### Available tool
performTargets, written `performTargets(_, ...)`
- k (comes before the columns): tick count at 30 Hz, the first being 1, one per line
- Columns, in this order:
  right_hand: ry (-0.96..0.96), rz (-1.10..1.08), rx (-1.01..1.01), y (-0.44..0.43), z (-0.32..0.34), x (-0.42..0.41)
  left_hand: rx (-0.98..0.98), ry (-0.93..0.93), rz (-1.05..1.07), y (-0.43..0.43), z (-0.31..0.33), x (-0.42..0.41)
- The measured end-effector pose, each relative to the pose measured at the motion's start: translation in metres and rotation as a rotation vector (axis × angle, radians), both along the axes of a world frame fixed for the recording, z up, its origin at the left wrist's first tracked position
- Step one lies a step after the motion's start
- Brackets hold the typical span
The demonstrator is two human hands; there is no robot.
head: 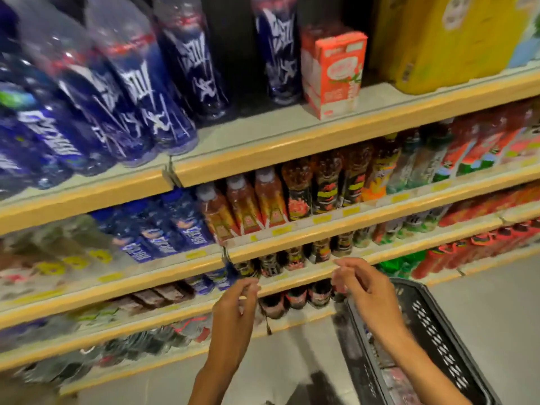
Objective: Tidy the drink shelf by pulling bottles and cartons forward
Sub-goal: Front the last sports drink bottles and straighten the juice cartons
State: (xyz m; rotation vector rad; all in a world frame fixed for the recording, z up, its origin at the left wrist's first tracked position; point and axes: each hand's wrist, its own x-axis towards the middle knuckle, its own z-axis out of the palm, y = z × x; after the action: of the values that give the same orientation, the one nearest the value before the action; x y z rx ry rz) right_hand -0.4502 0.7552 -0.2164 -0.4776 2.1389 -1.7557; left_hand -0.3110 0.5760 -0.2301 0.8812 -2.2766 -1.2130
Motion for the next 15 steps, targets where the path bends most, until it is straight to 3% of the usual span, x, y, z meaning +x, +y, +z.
performTargets(7, 0.293, 0.225, -0.196, -0.121, 0.103, -0.004, -0.26, 0.247, 0.215, -0.061, 0.076, 0.014)
performTargets(15, 0.567, -0.055, -0.274, -0.199, 0.17, -0.077, -0.8, 0.341, -0.055, -0.118, 0.144, -0.049)
